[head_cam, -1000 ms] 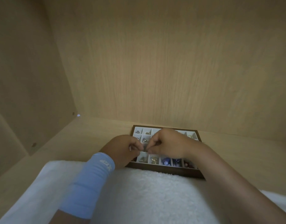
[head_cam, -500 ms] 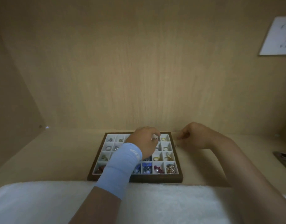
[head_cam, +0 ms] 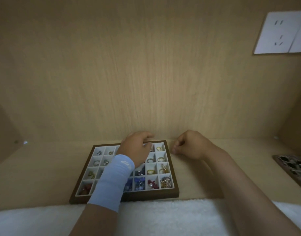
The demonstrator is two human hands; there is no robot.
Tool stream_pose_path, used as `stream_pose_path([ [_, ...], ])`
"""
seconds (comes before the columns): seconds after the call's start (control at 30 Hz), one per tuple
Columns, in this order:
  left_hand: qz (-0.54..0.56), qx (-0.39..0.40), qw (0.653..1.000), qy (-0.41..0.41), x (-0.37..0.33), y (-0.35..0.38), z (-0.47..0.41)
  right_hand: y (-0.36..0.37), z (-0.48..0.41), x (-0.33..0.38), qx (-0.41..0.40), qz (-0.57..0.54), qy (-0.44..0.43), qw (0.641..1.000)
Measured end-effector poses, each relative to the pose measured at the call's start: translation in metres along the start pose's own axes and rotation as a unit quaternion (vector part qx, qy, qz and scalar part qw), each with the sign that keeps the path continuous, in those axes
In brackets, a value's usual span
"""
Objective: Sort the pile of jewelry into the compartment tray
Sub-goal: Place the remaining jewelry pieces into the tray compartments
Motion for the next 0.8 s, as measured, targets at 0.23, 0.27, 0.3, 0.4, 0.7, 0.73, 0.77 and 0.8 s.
stream_pose_path([
  [0.23, 0.057, -0.020, 0.998, 0.000, 0.009, -0.009, -0.003, -0.022, 0.003, 0.040, -0.098, -0.064, -0.071, 0.991],
  [0.27, 0.002, -0.019, 1.000, -0.004, 0.015, -0.008, -0.004, -0.019, 0.002, 0.050, -0.088, -0.056, -0.083, 0.991],
  [0.3, -0.048, -0.008, 0.999, -0.011, 0.021, -0.007, -0.003, -0.014, 0.000, 0.058, -0.073, -0.041, -0.090, 0.992],
  [0.4, -0.086, 0.034, 0.995, -0.040, 0.033, -0.003, 0.000, 0.007, -0.011, 0.077, -0.023, 0.030, -0.099, 0.994],
  [0.7, -0.011, 0.004, 0.995, -0.102, 0.064, -0.034, 0.008, 0.045, -0.029, 0.117, 0.038, 0.120, -0.166, 0.978],
  [0.73, -0.008, 0.002, 0.995, -0.103, 0.066, -0.035, 0.008, 0.047, -0.030, 0.118, 0.036, 0.131, -0.168, 0.976],
  [0.77, -0.004, 0.001, 0.995, -0.103, 0.066, -0.035, 0.008, 0.048, -0.031, 0.118, 0.031, 0.134, -0.169, 0.976],
  [0.8, 0.000, 0.000, 0.995, -0.100, 0.065, -0.034, 0.008, 0.047, -0.031, 0.116, 0.026, 0.125, -0.165, 0.978],
])
Point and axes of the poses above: each hand's wrist, its own z-axis away from the middle knuckle, its own y-axis out of the palm, x = y × z, the point moved 7 cm from there along -z, towards the middle knuckle, and after that the axes turned 1 degree about x, right-handed, at the moved point
